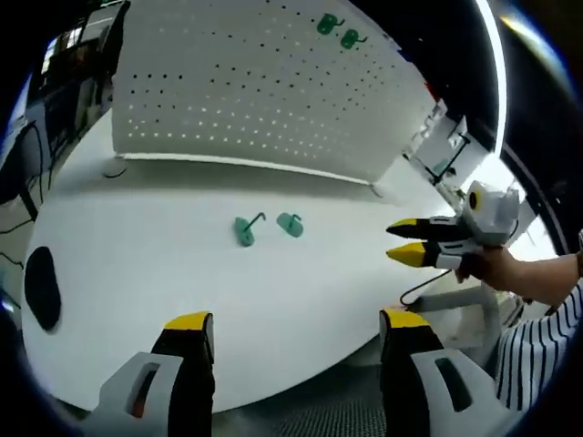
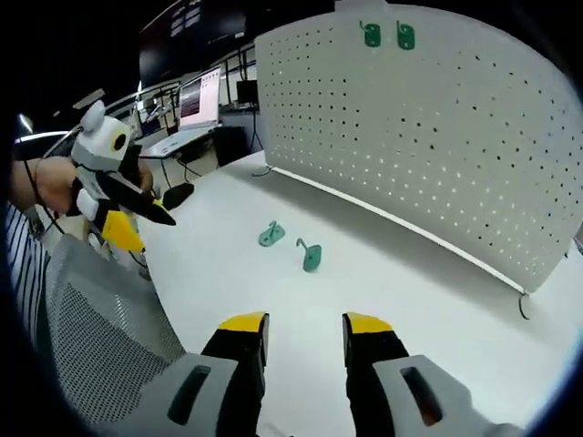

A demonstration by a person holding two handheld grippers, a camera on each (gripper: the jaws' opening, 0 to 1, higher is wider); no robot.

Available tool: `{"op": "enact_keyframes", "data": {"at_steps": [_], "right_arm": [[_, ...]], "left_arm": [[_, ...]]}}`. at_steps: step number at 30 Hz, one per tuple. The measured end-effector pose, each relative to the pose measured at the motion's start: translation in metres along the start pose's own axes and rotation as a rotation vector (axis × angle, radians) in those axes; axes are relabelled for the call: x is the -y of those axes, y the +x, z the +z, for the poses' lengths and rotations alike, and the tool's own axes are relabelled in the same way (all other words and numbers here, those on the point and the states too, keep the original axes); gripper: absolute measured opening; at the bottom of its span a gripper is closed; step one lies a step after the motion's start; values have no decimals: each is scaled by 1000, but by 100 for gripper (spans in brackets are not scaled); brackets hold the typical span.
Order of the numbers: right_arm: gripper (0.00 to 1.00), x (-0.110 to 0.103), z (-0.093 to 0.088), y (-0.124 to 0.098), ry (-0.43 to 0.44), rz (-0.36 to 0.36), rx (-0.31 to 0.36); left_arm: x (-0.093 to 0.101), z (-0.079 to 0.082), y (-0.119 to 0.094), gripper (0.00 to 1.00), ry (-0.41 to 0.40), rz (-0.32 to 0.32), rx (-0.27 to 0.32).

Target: Insert the hook assembly into the mounting plate slot until the hook locks in place.

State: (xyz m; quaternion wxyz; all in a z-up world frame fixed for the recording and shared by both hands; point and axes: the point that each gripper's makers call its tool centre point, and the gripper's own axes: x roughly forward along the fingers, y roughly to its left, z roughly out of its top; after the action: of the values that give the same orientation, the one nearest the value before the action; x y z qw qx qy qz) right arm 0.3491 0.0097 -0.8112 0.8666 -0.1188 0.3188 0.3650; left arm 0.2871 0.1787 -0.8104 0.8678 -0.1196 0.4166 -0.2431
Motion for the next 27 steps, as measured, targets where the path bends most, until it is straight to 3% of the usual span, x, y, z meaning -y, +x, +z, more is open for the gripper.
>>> {"op": "enact_keyframes", "data": {"at_steps": [10, 27], "right_arm": [[26, 5, 14, 39, -141, 80, -65], [19, 8, 29, 101, -207, 170, -127]], "left_arm": [[-15, -4, -4, 77, -29, 23, -20], [-25, -5, -5, 72, -105, 31, -13]]}}
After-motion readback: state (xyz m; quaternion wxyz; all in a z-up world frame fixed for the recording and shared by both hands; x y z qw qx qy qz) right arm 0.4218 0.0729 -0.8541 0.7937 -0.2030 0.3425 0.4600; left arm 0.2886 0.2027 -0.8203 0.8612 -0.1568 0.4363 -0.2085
